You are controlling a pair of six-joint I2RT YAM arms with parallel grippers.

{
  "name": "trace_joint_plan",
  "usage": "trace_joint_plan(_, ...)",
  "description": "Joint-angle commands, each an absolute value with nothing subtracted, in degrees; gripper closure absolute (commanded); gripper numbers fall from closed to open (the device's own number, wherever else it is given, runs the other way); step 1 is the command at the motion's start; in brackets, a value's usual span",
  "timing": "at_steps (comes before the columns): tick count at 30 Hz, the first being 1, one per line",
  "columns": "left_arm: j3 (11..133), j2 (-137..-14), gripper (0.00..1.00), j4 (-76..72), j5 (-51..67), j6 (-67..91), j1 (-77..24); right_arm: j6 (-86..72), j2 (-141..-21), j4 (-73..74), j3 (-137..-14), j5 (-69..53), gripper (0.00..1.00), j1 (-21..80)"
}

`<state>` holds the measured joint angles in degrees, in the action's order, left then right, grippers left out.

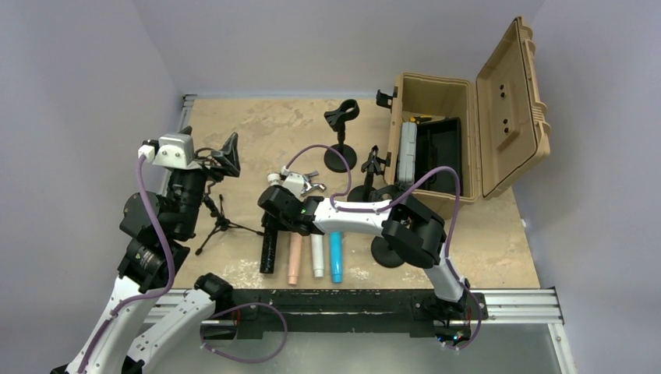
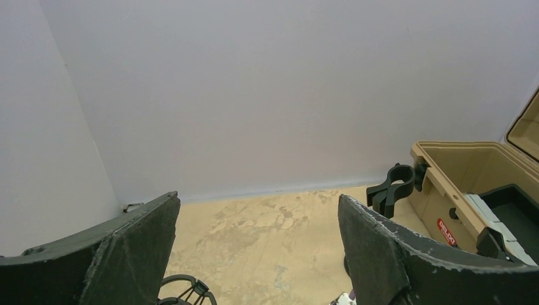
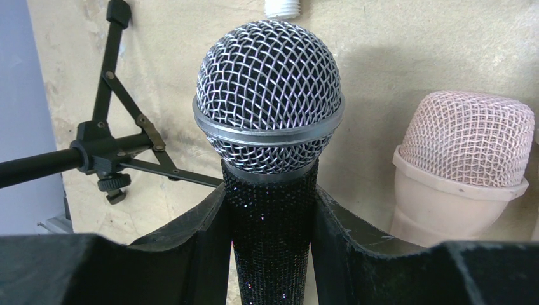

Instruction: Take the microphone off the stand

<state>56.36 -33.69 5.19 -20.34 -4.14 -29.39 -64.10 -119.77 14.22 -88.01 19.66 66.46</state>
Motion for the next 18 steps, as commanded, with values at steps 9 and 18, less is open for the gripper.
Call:
trace_joint_plan(9, 56.40, -34.54, 0.09, 3.32, -20.74, -3.91, -29.67, -69.49, -120.58, 14.44, -86.41, 20.56, 0.94, 66.80)
trace_joint_plan(18, 56.38, -34.98, 0.10, 3.52, -20.13, -3.52, -29.82, -70.55, -123.28, 16.95, -88.12, 21.89, 0.87, 66.75)
